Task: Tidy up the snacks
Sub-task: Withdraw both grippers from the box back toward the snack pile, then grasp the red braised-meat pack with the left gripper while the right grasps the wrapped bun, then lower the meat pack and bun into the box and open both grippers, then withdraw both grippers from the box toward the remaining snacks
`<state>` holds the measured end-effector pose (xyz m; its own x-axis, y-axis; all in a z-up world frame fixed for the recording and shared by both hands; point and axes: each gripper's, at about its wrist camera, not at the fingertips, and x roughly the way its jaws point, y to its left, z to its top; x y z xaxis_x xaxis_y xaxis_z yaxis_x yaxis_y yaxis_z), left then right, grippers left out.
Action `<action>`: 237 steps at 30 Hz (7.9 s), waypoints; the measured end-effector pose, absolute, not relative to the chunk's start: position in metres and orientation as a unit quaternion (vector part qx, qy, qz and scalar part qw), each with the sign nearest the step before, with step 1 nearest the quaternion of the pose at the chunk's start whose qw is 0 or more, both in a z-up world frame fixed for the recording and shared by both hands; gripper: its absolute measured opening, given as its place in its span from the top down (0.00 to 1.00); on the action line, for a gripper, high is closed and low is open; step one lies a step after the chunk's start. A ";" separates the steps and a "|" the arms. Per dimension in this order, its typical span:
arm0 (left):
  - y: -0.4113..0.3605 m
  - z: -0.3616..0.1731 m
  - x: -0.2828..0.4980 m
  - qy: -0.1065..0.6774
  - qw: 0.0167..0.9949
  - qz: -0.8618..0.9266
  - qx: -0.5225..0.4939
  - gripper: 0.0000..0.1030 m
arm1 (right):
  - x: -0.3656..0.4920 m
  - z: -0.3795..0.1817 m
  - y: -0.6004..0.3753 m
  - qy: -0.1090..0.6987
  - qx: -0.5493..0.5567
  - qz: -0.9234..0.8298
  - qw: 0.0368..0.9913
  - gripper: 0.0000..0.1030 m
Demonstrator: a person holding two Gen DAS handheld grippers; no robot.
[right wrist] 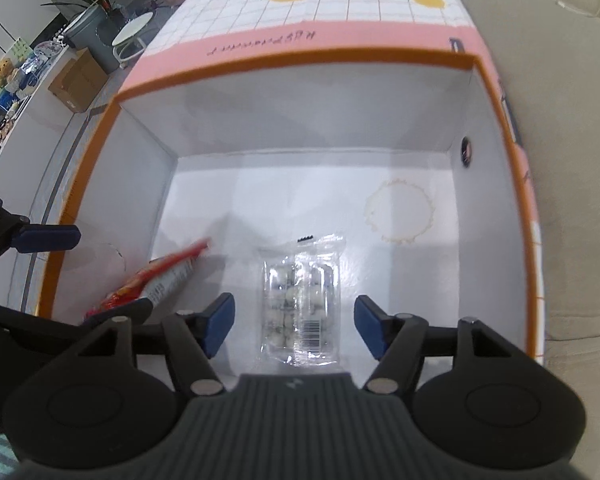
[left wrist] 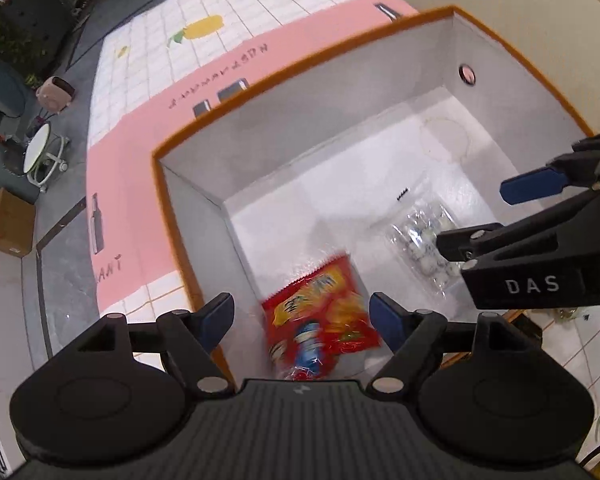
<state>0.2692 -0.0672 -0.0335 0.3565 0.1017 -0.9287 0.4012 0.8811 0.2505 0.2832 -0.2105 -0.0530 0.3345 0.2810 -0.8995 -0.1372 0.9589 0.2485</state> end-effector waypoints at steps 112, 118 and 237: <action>0.028 -0.092 0.073 0.484 0.872 0.022 -0.065 0.41 | 0.084 -0.121 -0.151 0.425 0.009 0.195 0.884 0.58; 0.026 -0.078 0.065 0.474 0.878 0.012 -0.069 0.41 | 0.071 -0.108 -0.156 0.414 0.009 0.202 0.887 0.58; -0.075 -0.037 0.265 0.522 0.847 -0.096 0.015 0.26 | 0.249 -0.044 -0.216 0.501 -0.030 0.123 0.856 0.34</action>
